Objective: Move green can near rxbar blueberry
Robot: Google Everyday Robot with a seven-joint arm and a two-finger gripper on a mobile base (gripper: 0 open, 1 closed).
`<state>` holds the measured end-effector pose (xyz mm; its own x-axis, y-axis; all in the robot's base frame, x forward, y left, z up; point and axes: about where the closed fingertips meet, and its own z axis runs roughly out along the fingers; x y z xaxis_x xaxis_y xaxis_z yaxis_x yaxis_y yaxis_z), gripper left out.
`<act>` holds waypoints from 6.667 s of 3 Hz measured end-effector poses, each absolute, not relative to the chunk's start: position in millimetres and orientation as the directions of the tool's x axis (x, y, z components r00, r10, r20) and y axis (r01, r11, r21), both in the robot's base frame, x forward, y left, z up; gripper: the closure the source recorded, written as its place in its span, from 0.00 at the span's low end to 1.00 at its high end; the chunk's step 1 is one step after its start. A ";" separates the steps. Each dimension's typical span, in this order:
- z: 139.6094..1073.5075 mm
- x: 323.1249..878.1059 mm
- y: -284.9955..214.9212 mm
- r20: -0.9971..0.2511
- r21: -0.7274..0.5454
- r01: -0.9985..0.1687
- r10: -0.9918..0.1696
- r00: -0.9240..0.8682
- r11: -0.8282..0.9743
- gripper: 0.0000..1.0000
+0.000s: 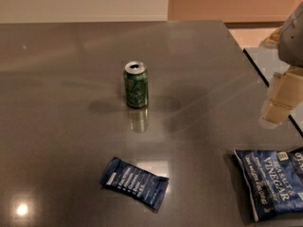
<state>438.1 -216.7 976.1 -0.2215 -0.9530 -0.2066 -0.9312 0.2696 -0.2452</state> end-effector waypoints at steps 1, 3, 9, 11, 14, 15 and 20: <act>976.4 438.2 -216.5 -0.207 -0.246 -0.931 -0.953 -0.221 0.270 0.00; 964.5 480.5 -169.5 -0.352 -0.252 -0.925 -0.918 -0.185 0.283 0.00; 910.4 579.2 13.4 -0.641 -0.108 -0.972 -0.762 -0.092 0.209 0.00; 906.6 579.1 30.9 -0.648 -0.083 -0.981 -0.757 -0.081 0.176 0.40; 945.1 528.7 14.5 -0.705 -0.068 -0.991 -0.708 -0.035 0.117 1.00; 950.3 501.3 4.9 -0.716 -0.049 -0.994 -0.698 -0.032 0.096 1.00; 916.3 409.2 -4.5 -0.672 0.018 -1.000 -0.741 -0.017 0.007 0.58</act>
Offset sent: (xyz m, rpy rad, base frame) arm 0.0401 0.0437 -0.0121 0.1455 -0.0544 0.0302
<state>409.2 -4.5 916.3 -0.0171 -0.7408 -0.6715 -0.9998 0.0068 0.0181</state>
